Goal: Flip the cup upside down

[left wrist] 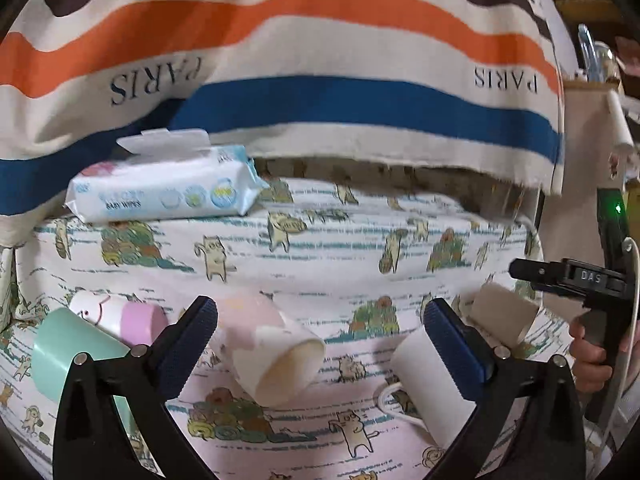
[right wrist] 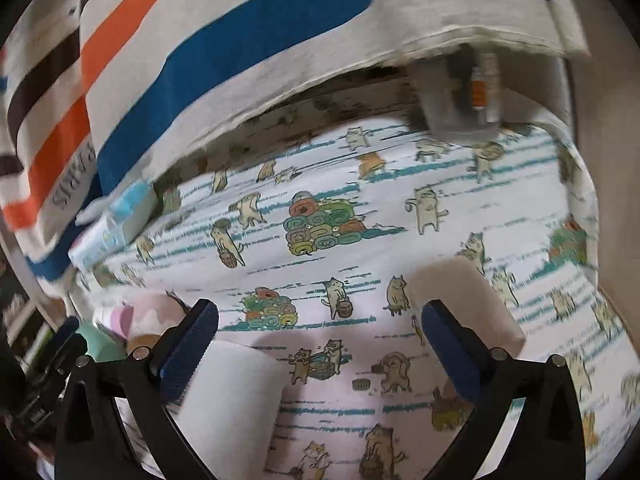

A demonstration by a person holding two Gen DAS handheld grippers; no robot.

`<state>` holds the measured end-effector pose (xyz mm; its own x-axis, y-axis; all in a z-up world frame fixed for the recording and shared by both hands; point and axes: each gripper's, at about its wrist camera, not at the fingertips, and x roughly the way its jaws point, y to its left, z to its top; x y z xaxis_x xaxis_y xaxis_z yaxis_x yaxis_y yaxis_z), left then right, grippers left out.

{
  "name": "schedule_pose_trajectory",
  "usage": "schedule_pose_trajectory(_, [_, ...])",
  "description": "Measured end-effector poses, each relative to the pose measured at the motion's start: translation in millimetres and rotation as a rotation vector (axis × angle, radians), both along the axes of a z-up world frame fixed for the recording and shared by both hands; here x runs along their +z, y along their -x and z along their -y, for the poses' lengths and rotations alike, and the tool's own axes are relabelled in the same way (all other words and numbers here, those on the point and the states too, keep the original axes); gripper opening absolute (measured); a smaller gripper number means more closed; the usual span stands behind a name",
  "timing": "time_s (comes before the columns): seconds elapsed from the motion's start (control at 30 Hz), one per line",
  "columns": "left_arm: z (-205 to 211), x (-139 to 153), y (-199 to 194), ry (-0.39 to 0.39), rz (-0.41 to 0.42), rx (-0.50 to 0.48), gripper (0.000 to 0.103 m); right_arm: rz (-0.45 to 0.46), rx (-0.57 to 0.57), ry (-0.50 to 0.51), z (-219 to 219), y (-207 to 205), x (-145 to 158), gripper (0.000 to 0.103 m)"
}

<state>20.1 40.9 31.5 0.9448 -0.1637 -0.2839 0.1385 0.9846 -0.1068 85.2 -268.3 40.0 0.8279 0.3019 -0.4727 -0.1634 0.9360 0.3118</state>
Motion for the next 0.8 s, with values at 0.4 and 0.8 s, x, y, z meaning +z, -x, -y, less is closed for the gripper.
schedule_pose_trajectory(0.4, [2.1,-2.6,18.9,0.05,0.022,-0.002,0.103,0.055,0.028,0.248,-75.8,73.7,-10.9,0.103])
schedule_pose_trajectory(0.8, [-3.8,1.4,26.5,0.059,0.049,0.064,0.103,-0.167,0.088,0.398,-139.7,56.5,-66.1,0.103])
